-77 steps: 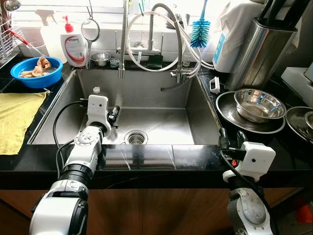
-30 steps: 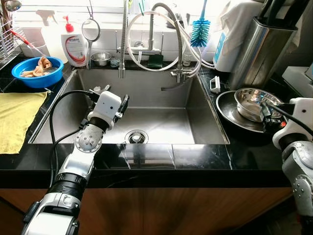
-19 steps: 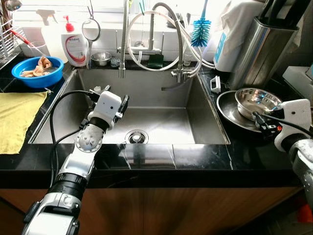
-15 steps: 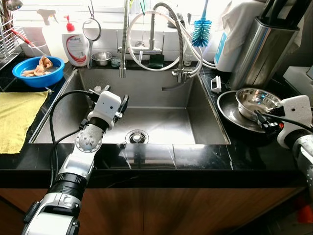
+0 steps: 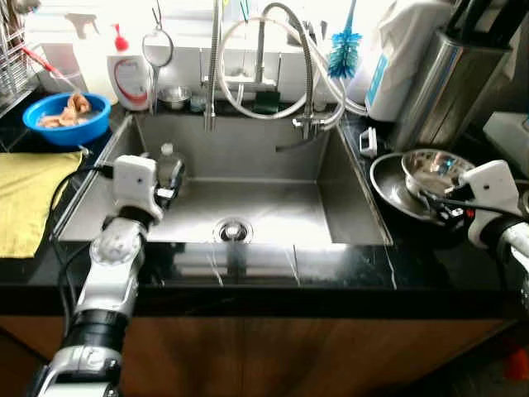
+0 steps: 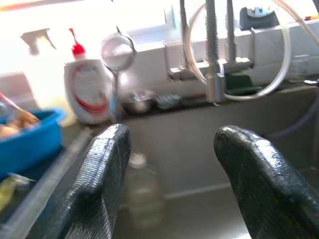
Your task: Kitchen organization
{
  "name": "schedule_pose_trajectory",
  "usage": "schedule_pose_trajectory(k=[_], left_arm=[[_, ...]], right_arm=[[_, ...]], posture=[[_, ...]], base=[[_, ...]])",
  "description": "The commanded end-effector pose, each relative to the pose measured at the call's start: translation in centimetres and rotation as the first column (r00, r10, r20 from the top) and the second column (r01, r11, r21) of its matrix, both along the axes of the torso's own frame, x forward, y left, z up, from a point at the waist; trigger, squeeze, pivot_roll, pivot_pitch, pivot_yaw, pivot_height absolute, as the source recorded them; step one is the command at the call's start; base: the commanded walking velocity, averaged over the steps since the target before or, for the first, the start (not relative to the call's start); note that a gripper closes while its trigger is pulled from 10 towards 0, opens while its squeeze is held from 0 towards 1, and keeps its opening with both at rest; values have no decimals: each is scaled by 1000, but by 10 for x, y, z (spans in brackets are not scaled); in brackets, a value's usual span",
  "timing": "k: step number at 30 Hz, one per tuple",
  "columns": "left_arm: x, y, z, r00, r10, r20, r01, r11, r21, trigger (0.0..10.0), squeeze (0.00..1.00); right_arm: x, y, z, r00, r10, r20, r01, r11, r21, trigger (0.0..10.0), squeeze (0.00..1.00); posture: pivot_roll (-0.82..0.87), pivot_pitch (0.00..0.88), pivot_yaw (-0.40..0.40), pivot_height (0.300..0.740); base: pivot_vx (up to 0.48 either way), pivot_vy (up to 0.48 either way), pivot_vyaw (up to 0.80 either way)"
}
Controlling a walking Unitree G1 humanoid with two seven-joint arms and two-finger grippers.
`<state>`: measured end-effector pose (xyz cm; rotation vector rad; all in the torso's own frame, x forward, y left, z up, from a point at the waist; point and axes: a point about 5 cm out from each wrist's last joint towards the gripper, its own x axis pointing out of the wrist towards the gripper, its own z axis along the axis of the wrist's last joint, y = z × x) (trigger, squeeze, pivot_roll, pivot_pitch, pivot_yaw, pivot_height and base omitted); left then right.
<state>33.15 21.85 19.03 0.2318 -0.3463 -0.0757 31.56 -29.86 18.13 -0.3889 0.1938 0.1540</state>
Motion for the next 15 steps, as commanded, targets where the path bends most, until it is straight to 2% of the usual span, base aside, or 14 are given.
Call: schedule_pose_trajectory(k=[1, 4, 5, 9, 15], left_arm=[[-6, 6, 12, 999, 10, 39, -11, 1000, 14, 10000, 0], [-20, 12, 19, 998, 25, 60, -27, 999, 32, 10000, 0], [-20, 12, 19, 998, 25, 60, -27, 999, 32, 10000, 0], [-39, 13, 16, 999, 20, 42, -23, 997, 69, 10000, 0], [-51, 9, 8, 999, 43, -7, -42, 998, 53, 10000, 0]], right_arm=[[0, -3, 3, 1000, 2, 9, -2, 1000, -11, 10000, 0], [0, -2, 0, 1000, 16, 0, -16, 1000, -10, 10000, 0], [0, -2, 0, 1000, 16, 0, -16, 1000, -10, 10000, 0], [0, -1, -4, 999, 35, -11, -35, 999, -9, 10000, 0], [1, 0, -9, 998, 57, -41, -58, 998, -14, 10000, 0]], posture=[[65, 0, -54, 740], [75, 0, -57, 740], [75, 0, -57, 740], [80, 0, -59, 740], [87, 0, -63, 740]], base=[[0, 0, 0], [0, 0, 0], [0, 0, 0], [0, 0, 0], [0, 0, 0]])
